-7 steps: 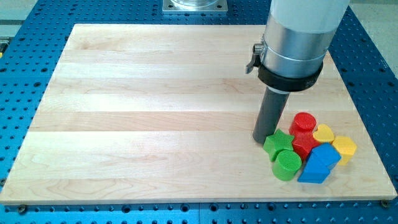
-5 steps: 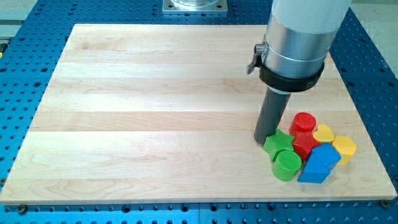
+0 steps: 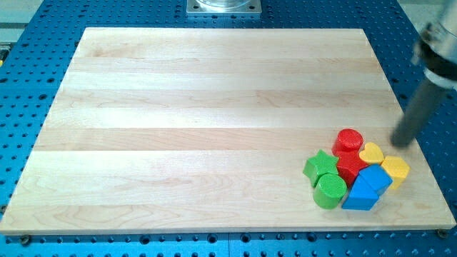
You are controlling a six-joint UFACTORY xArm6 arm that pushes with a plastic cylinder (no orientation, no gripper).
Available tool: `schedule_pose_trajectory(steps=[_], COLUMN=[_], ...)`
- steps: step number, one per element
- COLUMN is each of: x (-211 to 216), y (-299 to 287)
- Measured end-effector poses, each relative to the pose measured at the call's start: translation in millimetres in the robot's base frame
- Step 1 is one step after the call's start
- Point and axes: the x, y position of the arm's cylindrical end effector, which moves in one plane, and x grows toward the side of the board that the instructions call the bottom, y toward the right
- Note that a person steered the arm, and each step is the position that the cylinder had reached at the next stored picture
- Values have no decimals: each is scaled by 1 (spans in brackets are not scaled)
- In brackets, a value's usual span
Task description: Move the triangle left to the green star
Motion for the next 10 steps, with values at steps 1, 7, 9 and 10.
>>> schedule_pose_trajectory(steps=[1,7,9,10], x=[84,94,29,30], y=[15,-111,-143,-154])
